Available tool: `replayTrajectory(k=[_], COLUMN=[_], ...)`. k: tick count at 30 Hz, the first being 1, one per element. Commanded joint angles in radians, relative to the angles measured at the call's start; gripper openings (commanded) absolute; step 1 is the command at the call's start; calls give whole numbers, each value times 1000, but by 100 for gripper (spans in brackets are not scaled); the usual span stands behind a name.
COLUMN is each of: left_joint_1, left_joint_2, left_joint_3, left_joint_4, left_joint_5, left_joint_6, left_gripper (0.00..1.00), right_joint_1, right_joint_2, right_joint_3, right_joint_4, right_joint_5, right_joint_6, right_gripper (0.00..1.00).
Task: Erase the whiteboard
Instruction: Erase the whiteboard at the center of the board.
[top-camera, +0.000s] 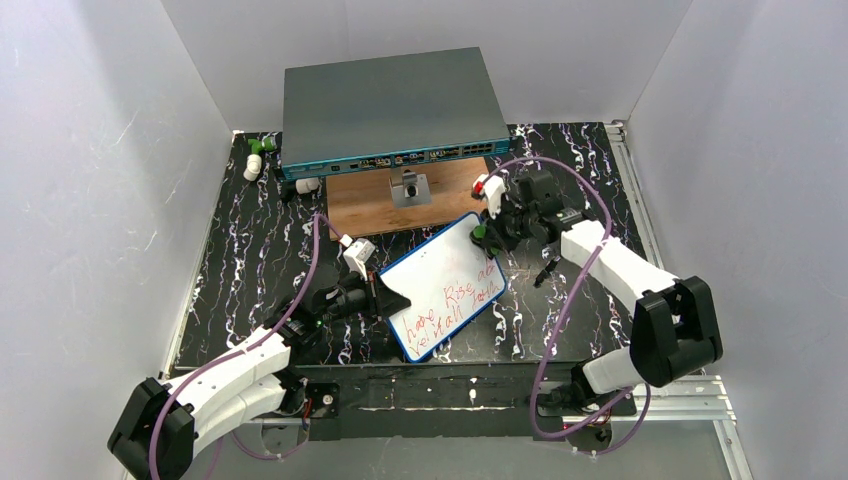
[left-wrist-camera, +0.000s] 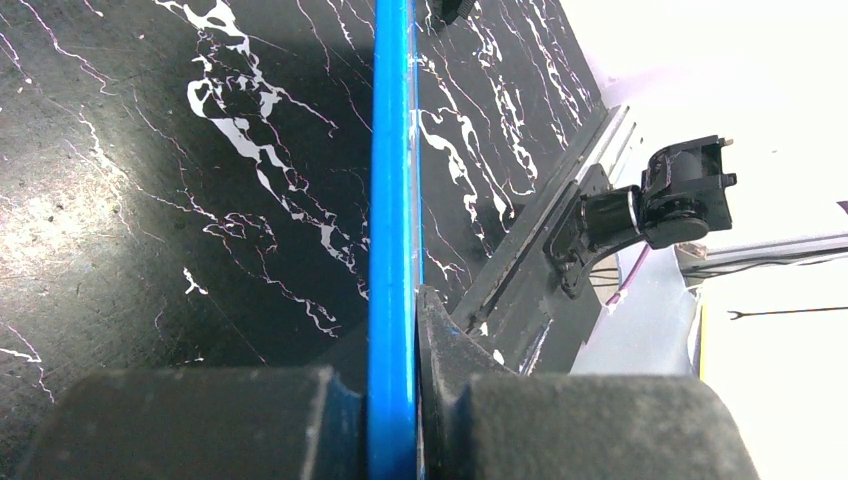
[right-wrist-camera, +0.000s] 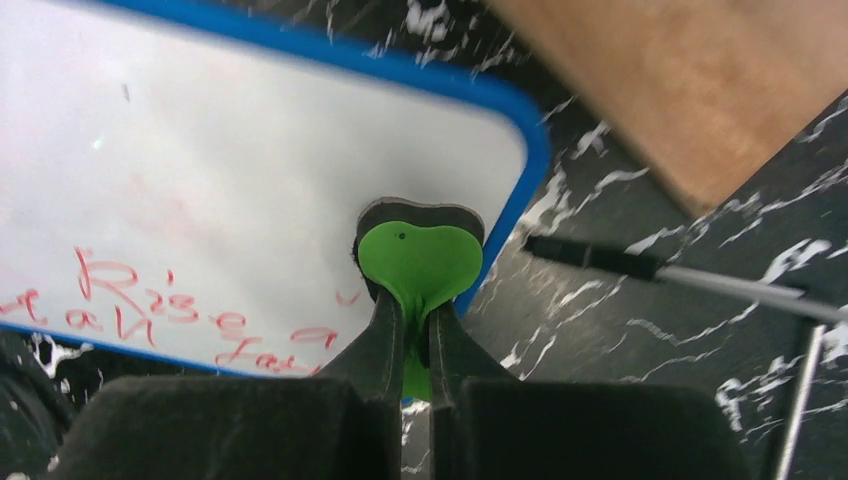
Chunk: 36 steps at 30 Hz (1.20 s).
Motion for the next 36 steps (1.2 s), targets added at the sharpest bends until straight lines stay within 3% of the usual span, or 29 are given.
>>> replayTrajectory(k=[1, 5, 19, 31, 36], left_joint_1=[-18, -19, -21, -21, -24], left_joint_2=[9, 5, 5, 16, 9], left_joint_3=[-7, -8, -7, -4, -5], left_joint_4=[-58, -60, -58, -60, -66], left_joint_5=[107, 108, 106, 110, 107], left_joint_6=[69, 69, 73, 73, 73], left_gripper=[0, 0, 0, 0, 0], right_joint_1=[6, 6, 6, 7, 7], right_joint_2=[49, 76, -29, 28, 85], right_joint_3=[148, 153, -115, 153, 183], right_joint_4=[72, 83, -45, 29, 7], right_joint_5=[-4, 16, -29, -6, 21], right_joint_6=[55, 71, -96, 24, 30], right_gripper=[1, 1, 1, 1, 1])
